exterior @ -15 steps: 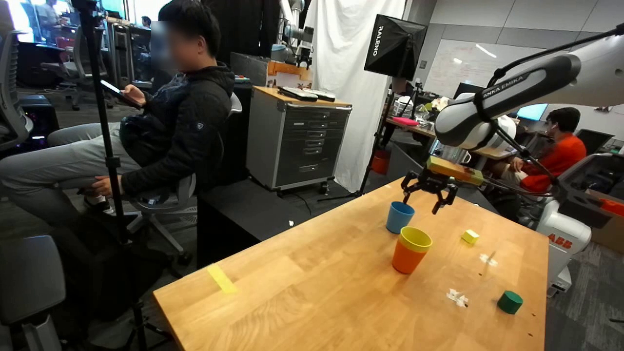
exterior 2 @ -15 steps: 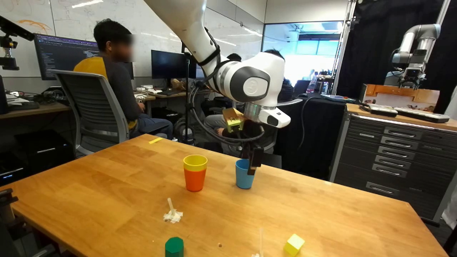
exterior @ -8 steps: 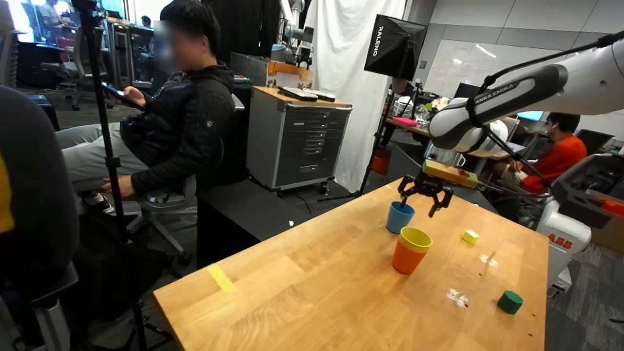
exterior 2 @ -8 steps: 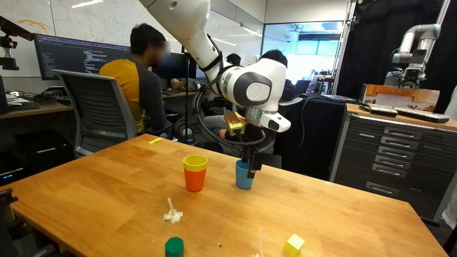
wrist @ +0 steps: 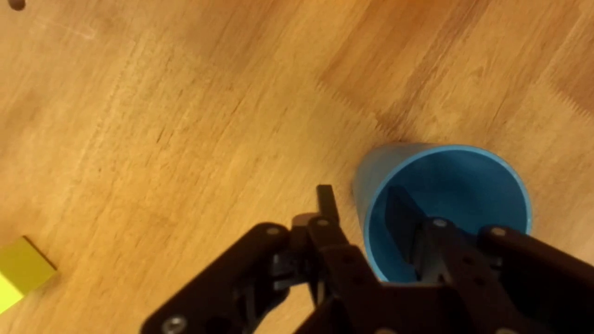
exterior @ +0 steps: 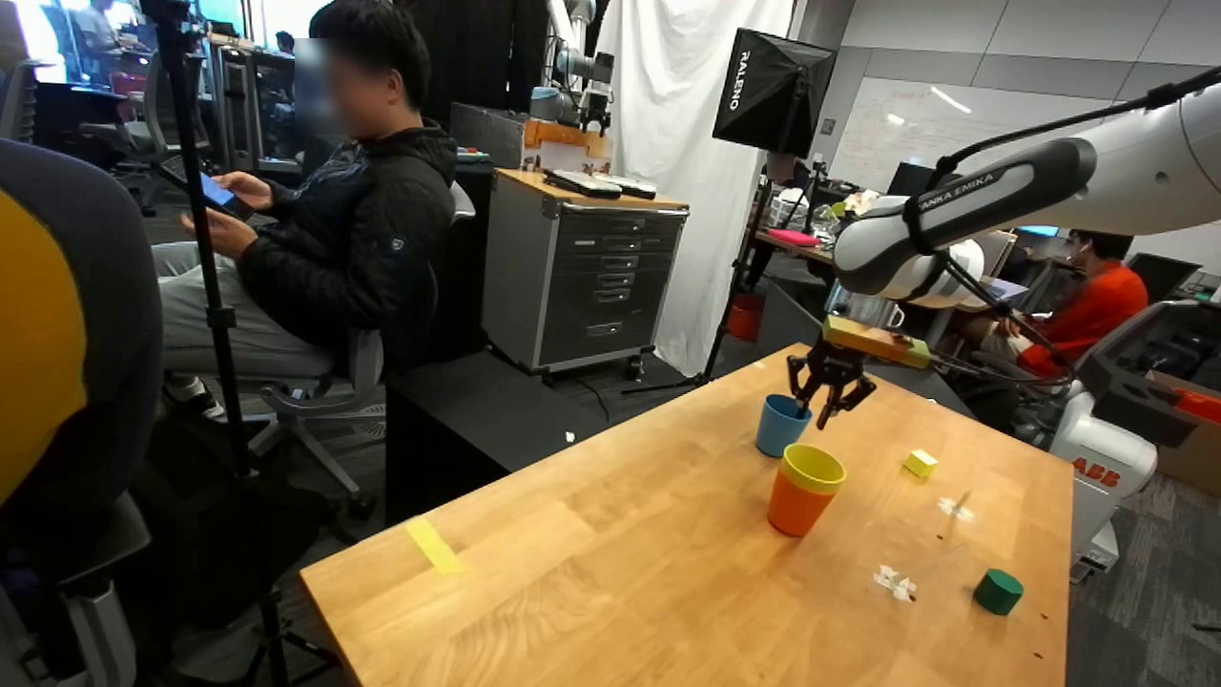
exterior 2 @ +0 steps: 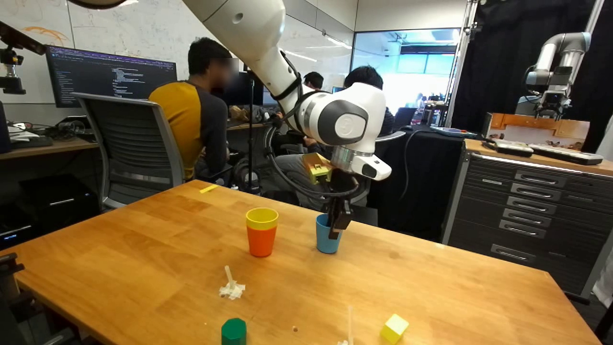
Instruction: Stack the orange, yellow and blue cups together
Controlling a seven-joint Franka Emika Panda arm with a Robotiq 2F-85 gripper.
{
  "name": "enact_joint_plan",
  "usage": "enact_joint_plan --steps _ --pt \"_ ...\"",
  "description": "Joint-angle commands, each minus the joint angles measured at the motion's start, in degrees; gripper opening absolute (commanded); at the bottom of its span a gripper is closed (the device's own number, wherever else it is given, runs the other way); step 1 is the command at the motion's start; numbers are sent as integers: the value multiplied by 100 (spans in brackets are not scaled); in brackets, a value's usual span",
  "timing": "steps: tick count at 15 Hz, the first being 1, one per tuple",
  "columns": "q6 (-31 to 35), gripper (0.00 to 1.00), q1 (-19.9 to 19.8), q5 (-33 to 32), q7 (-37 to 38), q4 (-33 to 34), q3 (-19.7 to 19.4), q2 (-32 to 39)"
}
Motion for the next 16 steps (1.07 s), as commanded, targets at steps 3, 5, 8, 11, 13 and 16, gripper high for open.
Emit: enact_joint_plan --steps 3,5,8,11,13,16 --pt "-262 4 -33 -119 253 545 -44 259" --pt "-300 5 -50 -111 275 643 -39 270" --pt "-348 4 -71 -133 247 682 -42 273" --pt "-421 4 -125 -139 115 596 -13 191" --pt "-443 5 -156 -135 27 451 -6 52" --pt "-227 6 -143 -148 -144 -39 -13 -339"
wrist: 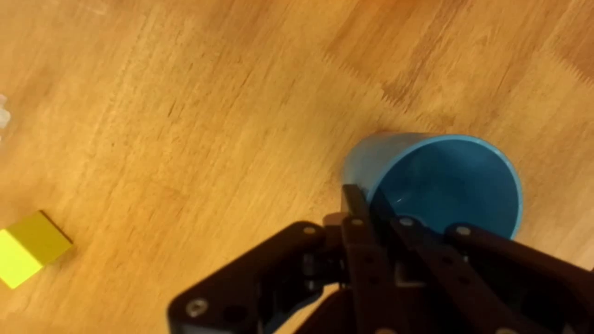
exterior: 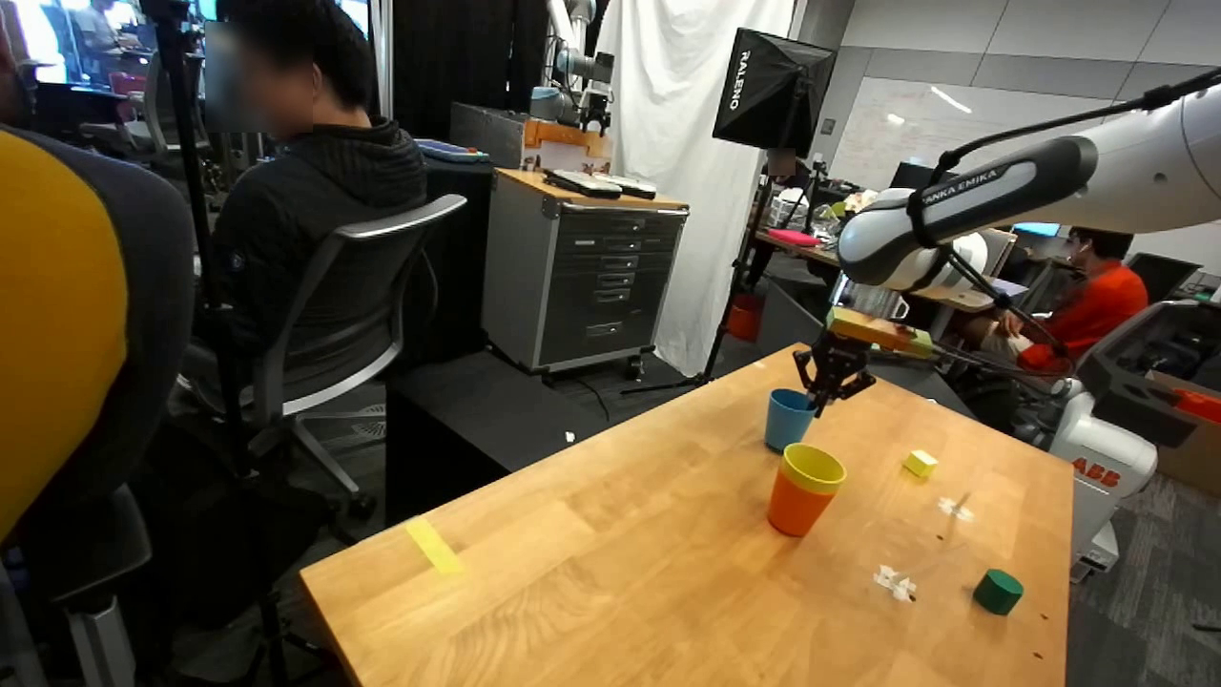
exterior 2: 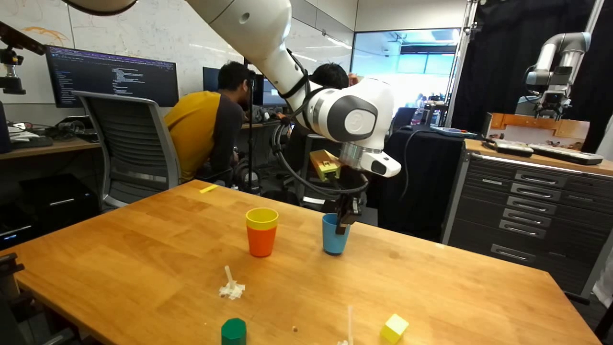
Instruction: Stack the orange, yellow and blue cups together
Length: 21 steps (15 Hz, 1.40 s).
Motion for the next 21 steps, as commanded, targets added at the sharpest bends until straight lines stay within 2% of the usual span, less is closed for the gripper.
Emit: enact_joint_plan --steps 1,3,10,14,16,21 --pt "101 5 51 -91 -275 -673 -41 -645" --pt "371 6 164 -159 -470 -1251 -71 -1074" --pt "1560 6 626 -1045 -860 -2927 -96 -2396" --pt "2028 5 894 -1545 -953 -3940 -92 -3203" --pt "2201 5 948 -1734 -1089 -4467 -34 -3650" --pt "2480 5 887 -1688 -1504 -5735 136 -4849"
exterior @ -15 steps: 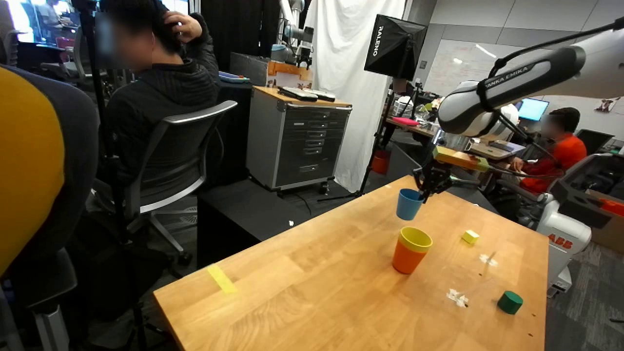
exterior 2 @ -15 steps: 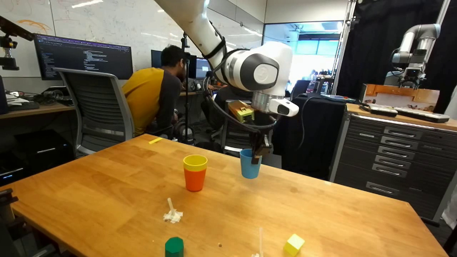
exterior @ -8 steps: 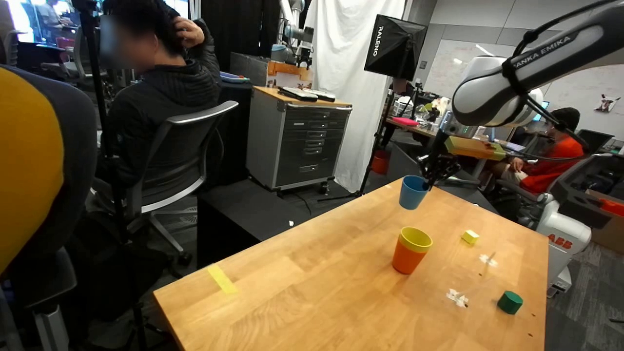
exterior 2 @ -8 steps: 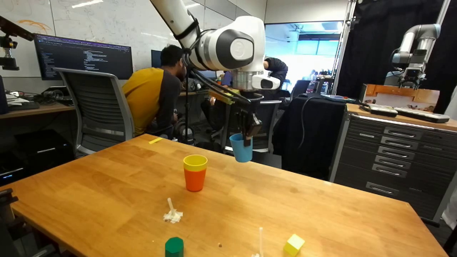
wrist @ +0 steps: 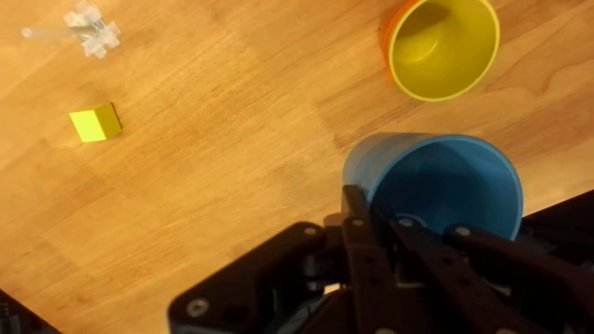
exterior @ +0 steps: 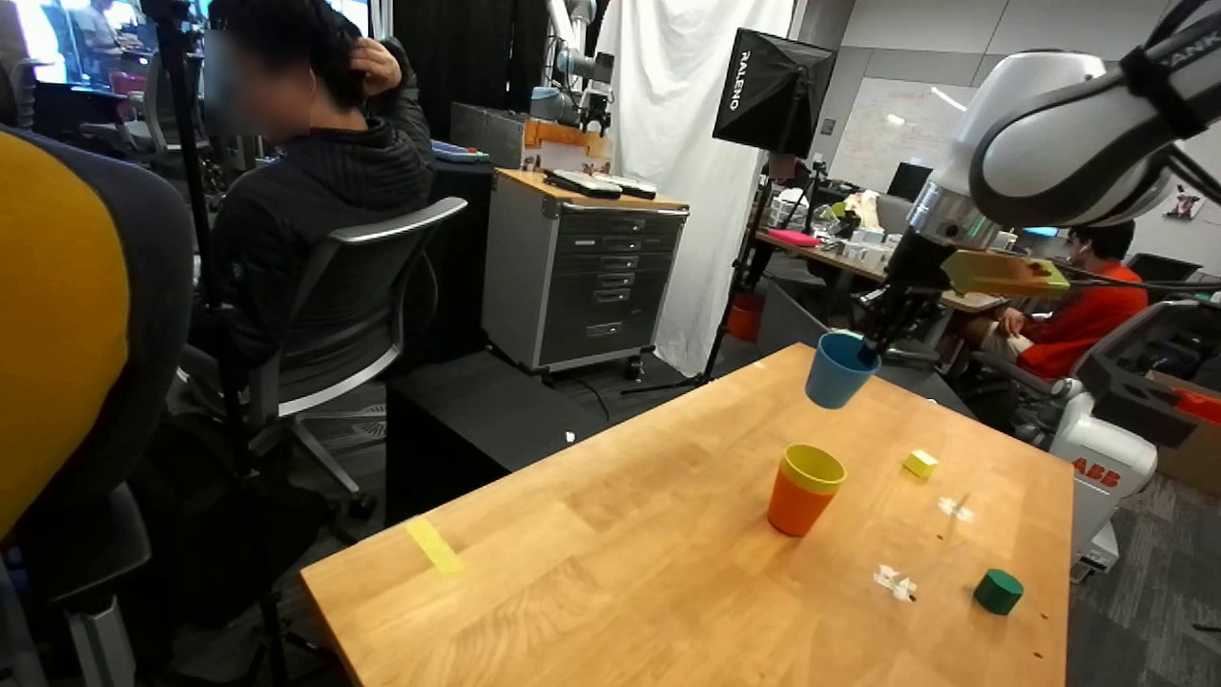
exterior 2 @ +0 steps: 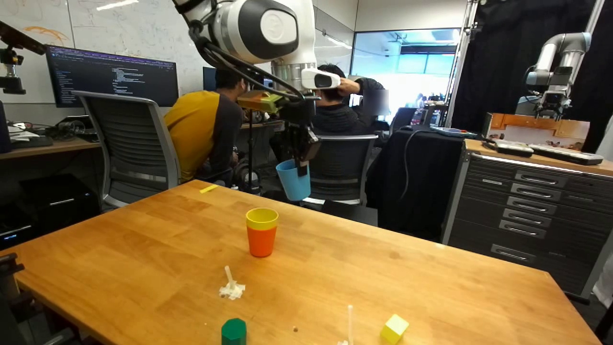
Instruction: Stack the orange, yellow and blue cups together
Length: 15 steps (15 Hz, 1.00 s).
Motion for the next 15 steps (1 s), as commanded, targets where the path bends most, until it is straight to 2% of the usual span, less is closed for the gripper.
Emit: enact_joint_plan --steps 1,6,10,15 --pt "285 5 -60 -62 -346 -1197 88 -1146" --pt "152 5 -226 289 -1067 -1506 192 -1477" --pt "-206 5 -427 1218 -2112 -1199 342 -1127" --pt "-489 4 -564 1548 -2517 -945 409 -784"
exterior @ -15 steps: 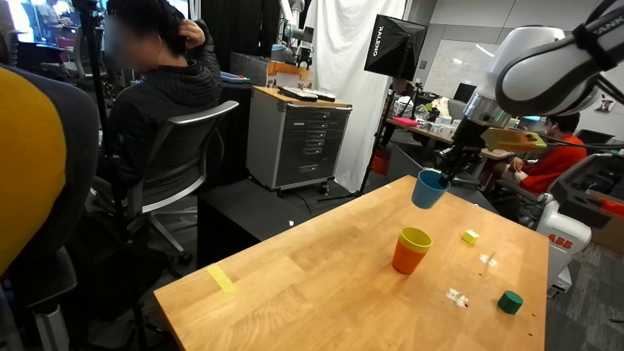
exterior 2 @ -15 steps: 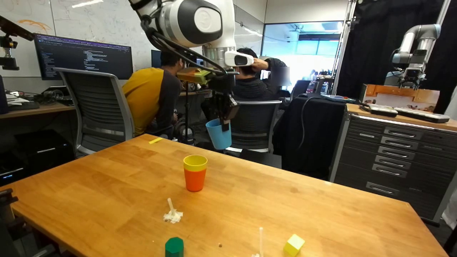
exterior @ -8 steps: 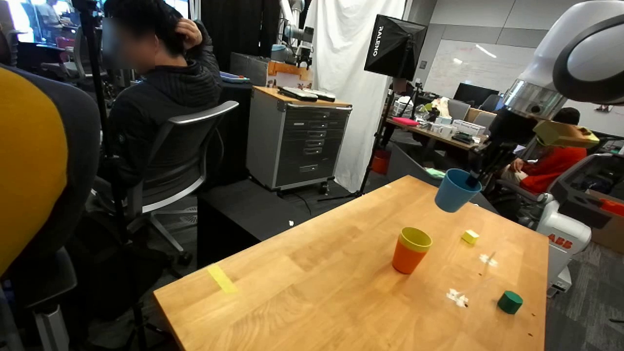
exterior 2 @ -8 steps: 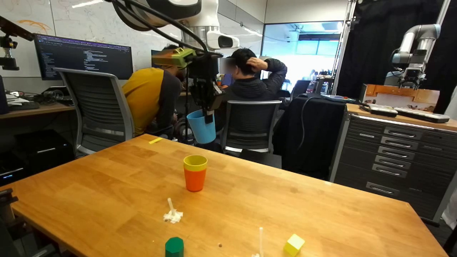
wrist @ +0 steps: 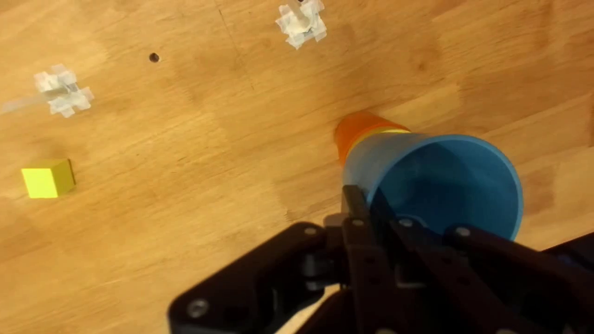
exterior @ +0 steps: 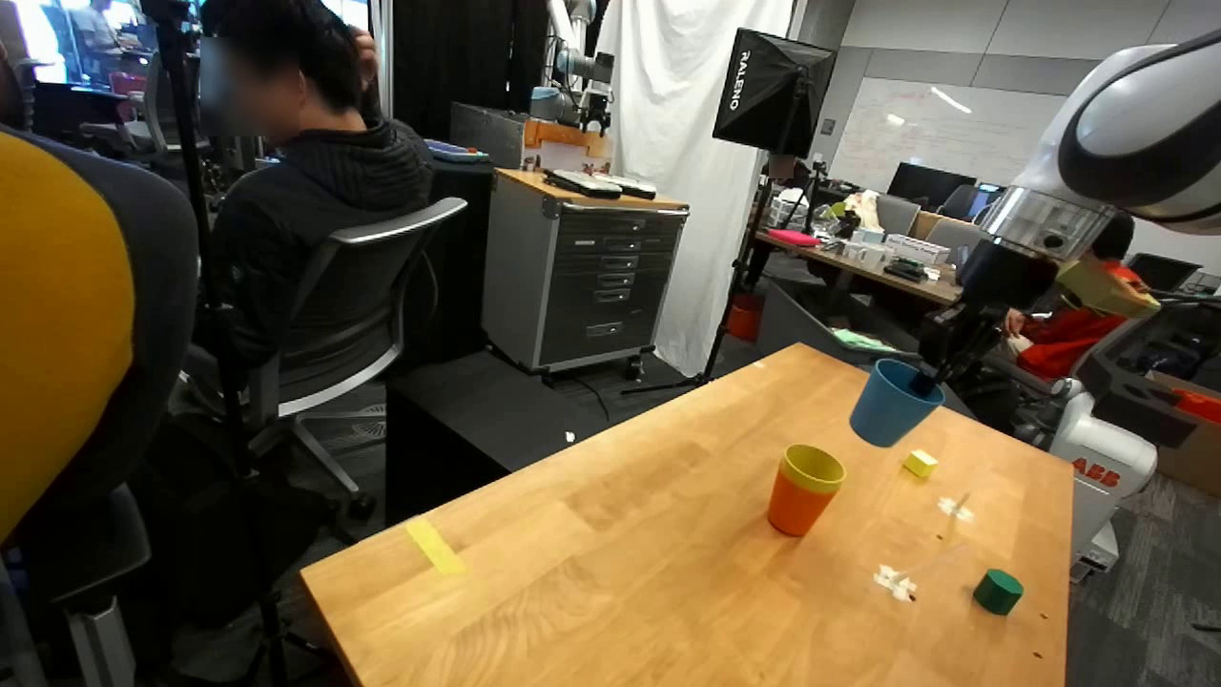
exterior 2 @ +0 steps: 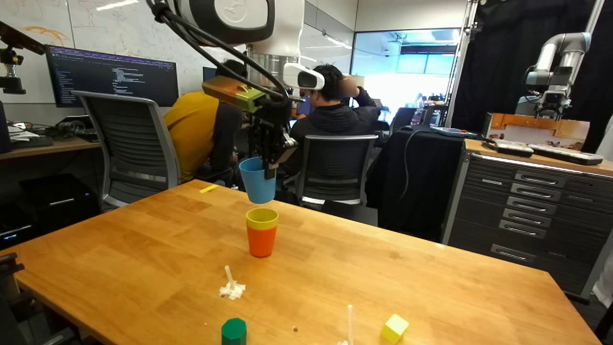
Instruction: Stack the orange, yellow and blue cups together
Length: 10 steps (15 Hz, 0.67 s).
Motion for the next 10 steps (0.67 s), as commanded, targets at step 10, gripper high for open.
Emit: enact_joint_plan --steps 10 --pt "-622 4 -159 130 -82 1113 309 934"
